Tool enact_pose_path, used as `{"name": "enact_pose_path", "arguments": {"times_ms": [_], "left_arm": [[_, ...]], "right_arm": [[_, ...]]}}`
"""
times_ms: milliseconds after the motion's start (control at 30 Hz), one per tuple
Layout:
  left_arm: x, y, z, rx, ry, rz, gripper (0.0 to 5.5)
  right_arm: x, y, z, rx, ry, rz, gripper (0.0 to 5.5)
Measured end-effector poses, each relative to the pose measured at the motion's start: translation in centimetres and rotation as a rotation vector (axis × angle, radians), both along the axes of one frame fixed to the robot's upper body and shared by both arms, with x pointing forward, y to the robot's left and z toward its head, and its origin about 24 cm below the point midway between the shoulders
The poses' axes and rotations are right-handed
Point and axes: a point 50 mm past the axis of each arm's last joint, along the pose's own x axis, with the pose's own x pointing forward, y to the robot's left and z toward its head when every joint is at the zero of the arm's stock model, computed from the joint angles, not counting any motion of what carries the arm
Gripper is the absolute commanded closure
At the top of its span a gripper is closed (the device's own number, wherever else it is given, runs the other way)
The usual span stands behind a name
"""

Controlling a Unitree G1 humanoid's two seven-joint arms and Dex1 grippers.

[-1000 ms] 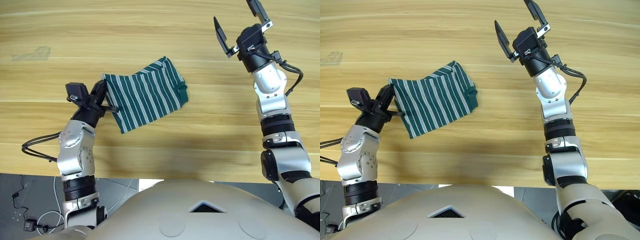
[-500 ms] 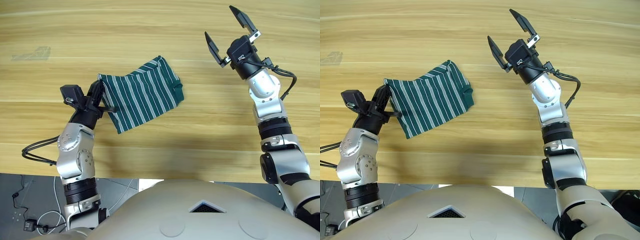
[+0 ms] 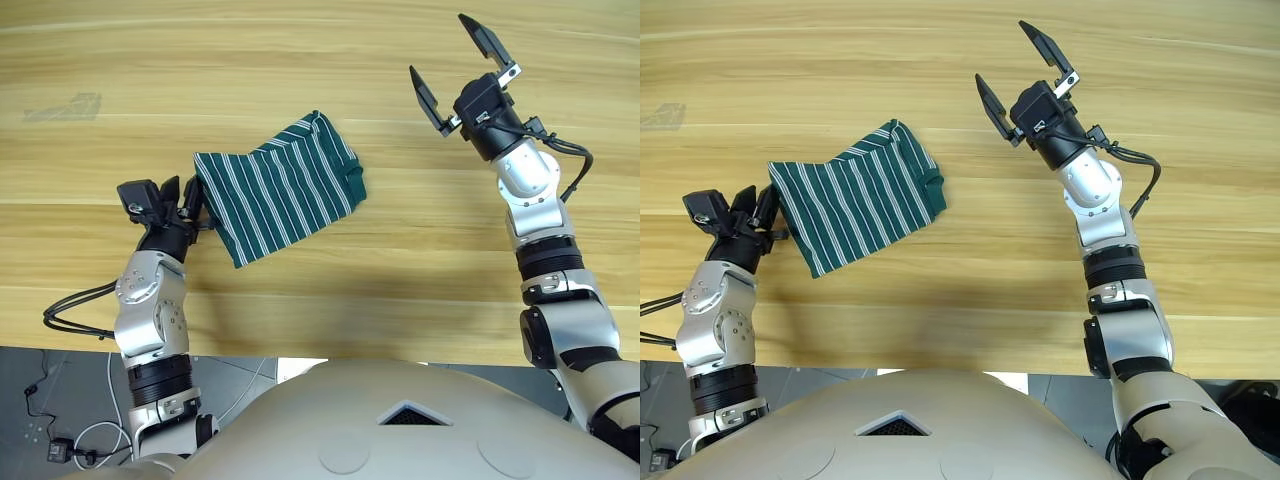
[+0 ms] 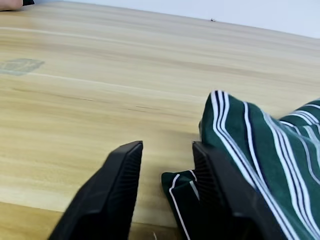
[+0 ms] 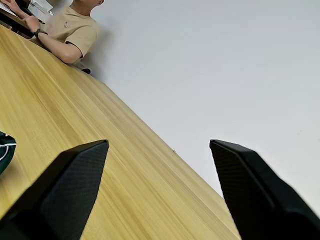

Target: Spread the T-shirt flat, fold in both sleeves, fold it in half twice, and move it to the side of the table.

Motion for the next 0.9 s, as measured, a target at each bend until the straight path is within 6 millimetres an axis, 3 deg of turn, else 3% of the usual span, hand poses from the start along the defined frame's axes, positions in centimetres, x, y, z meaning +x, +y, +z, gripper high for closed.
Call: {"name": "enact_pose_path", "arguments": {"times_ms": [133,267,367,433,700,900], "left_arm": [[0.2,1.8,0.4,0.113,-0.020,0.155,2.48],[0.2,5.6,2.7,0.286,-0.149,0.463,2.48],[-0.1,6.8,3.5,0.327,-0.199,0.584,2.48],[0.0,6.9,4.0,0.348,-0.238,0.608,2.48],[0.7,6.0,3.9,0.324,-0.264,0.584,2.48],[1.2,5.6,3.8,0.313,-0.266,0.556,2.48]], "right_arm": [[-0.2,0.7,-0.4,-0.018,0.019,0.042,1.75],[-0.3,5.5,-0.5,-0.037,0.039,0.216,1.75],[0.1,9.2,0.1,-0.058,0.040,0.322,1.75],[0.1,12.1,-0.4,-0.097,0.084,0.398,1.75],[-1.7,18.6,-2.5,-0.284,0.162,0.585,1.75],[-1.3,18.4,-4.6,-0.435,0.229,0.517,1.75]]}}
